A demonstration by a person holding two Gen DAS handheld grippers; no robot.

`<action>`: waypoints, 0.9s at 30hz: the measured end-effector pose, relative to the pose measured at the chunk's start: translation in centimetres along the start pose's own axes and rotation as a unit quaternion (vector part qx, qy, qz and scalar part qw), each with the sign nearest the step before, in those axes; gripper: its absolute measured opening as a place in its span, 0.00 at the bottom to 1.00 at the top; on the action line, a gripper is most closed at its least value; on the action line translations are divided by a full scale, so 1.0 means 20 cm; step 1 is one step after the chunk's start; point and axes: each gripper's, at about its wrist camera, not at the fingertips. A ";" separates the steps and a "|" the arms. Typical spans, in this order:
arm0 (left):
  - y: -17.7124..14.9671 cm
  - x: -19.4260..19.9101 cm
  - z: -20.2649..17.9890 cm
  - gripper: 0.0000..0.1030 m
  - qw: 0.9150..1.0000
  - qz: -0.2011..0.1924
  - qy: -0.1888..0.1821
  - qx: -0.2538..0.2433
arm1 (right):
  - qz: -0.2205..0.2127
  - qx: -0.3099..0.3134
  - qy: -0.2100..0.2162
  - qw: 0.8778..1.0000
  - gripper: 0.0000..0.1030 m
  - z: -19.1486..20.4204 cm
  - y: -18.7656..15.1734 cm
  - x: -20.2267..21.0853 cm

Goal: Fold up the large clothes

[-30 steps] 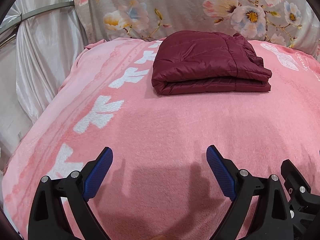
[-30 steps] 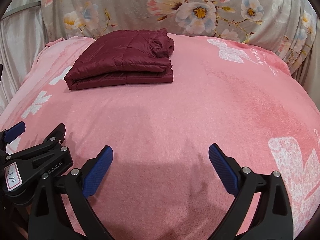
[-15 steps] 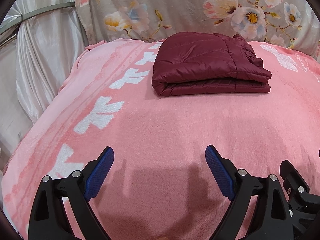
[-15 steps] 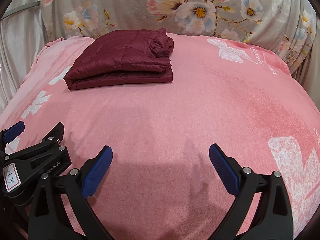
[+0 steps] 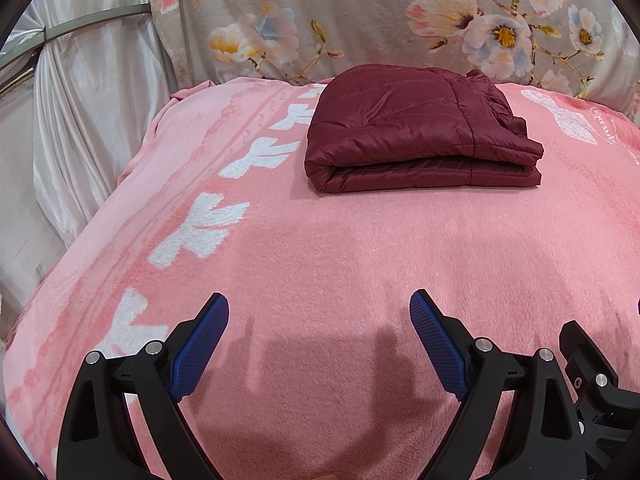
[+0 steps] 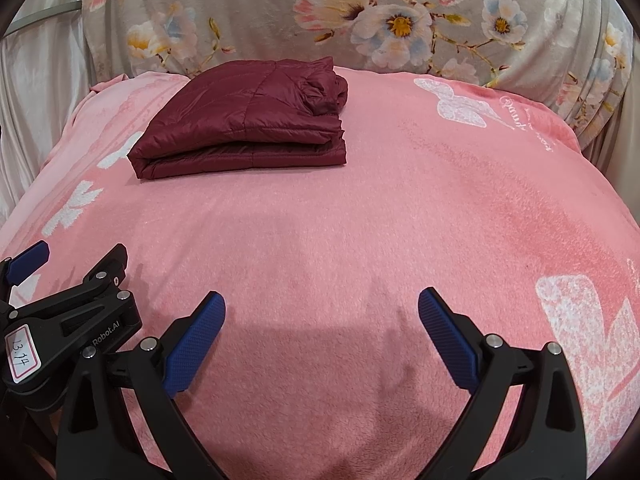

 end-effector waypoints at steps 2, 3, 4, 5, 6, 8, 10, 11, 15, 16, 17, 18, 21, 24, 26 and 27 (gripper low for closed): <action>0.00 0.00 0.00 0.86 1.000 0.000 0.000 0.000 | 0.000 0.000 0.001 1.000 0.92 0.00 0.00 0.00; 0.00 0.00 0.00 0.86 1.000 0.000 0.000 0.000 | 0.000 0.000 0.000 1.000 0.92 0.00 0.00 0.00; 0.00 0.00 0.00 0.86 1.000 0.000 0.000 0.000 | 0.000 0.000 0.000 1.000 0.92 0.00 0.00 0.00; 0.00 0.00 0.00 0.86 1.000 0.000 0.000 0.000 | 0.000 0.000 0.000 1.000 0.92 0.00 0.00 0.00; 0.00 0.00 0.00 0.86 1.000 0.000 0.000 0.000 | 0.000 0.000 0.000 1.000 0.92 0.00 0.00 0.00; 0.00 0.00 0.00 0.86 1.000 0.000 0.000 0.000 | 0.000 0.000 0.000 1.000 0.92 0.00 0.00 0.00; 0.00 0.00 0.00 0.86 1.000 0.000 0.000 0.000 | 0.000 0.000 0.000 1.000 0.92 0.00 0.00 0.00; 0.00 0.00 0.00 0.85 1.000 -0.001 0.000 0.000 | 0.000 0.000 0.000 1.000 0.92 0.00 0.00 0.00; 0.00 0.00 0.00 0.81 1.000 0.000 0.000 0.000 | 0.000 0.002 0.000 1.000 0.92 0.00 0.00 0.00; 0.00 0.00 -0.01 0.81 1.000 0.000 0.000 0.001 | 0.000 0.003 -0.001 1.000 0.92 0.01 0.00 0.00; 0.00 0.01 0.00 0.81 1.000 0.000 0.000 0.001 | -0.001 0.003 -0.001 1.000 0.92 0.01 0.00 0.00; 0.00 0.00 -0.01 0.81 1.000 0.000 0.000 0.002 | -0.001 0.003 -0.001 1.000 0.92 0.01 0.00 0.00; 0.00 0.00 -0.01 0.80 1.000 0.001 0.002 -0.001 | 0.000 0.004 -0.003 1.000 0.92 0.02 0.00 0.01; 0.01 0.01 -0.01 0.77 1.000 0.000 0.003 -0.003 | 0.000 0.006 -0.003 1.000 0.92 0.01 0.01 0.01; 0.01 0.00 -0.02 0.74 1.000 0.002 0.004 -0.006 | 0.000 0.007 -0.004 1.000 0.92 0.01 0.01 0.01; 0.02 0.00 -0.02 0.74 1.000 0.003 0.004 -0.006 | -0.001 0.007 -0.003 1.000 0.92 0.01 0.01 0.01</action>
Point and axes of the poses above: each gripper's, at about its wrist camera, not at the fingertips, and x roughly against the way its jaws point, z to its left, y to its top, and after that the axes turned 13 degrees about -z, right-handed
